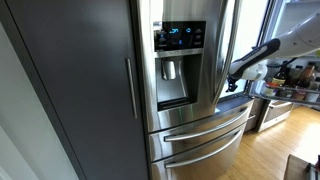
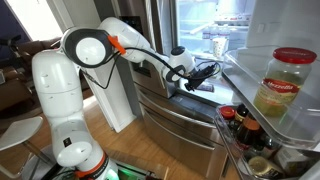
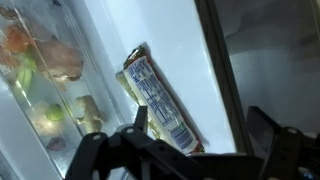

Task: Pick up the packet on the bottom right side of the refrigerator and put it in the paper cup in the refrigerator

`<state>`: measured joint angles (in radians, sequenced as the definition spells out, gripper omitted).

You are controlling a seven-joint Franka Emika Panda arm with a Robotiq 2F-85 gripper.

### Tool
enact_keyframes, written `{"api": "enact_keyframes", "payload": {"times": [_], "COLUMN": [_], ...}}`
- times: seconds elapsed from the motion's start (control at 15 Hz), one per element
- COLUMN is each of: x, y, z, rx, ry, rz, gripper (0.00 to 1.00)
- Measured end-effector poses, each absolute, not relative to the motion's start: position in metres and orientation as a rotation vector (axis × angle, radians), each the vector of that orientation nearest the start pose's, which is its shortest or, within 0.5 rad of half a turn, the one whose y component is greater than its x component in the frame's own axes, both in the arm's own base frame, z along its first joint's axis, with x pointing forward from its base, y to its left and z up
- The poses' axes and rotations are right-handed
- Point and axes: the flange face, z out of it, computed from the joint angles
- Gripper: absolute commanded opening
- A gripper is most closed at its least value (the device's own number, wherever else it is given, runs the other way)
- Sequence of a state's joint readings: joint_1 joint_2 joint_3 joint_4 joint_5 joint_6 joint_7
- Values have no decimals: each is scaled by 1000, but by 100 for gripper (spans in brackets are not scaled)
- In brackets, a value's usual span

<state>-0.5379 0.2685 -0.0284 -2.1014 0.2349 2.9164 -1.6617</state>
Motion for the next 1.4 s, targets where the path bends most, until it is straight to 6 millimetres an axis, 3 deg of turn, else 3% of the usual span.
{"api": "enact_keyframes", "payload": {"times": [0.4,1.0,1.2,1.4], "x": [536,557,563,568], "y": [-342,-365,-367,-367], "z": [335,320,312,305], "rx": [-3089,-2967,-2922,-2878], "ry": [-1618,-1754,-1780,-1802], "rz": [-697,-856,-873,-890], "gripper": [100,100,84,52]}}
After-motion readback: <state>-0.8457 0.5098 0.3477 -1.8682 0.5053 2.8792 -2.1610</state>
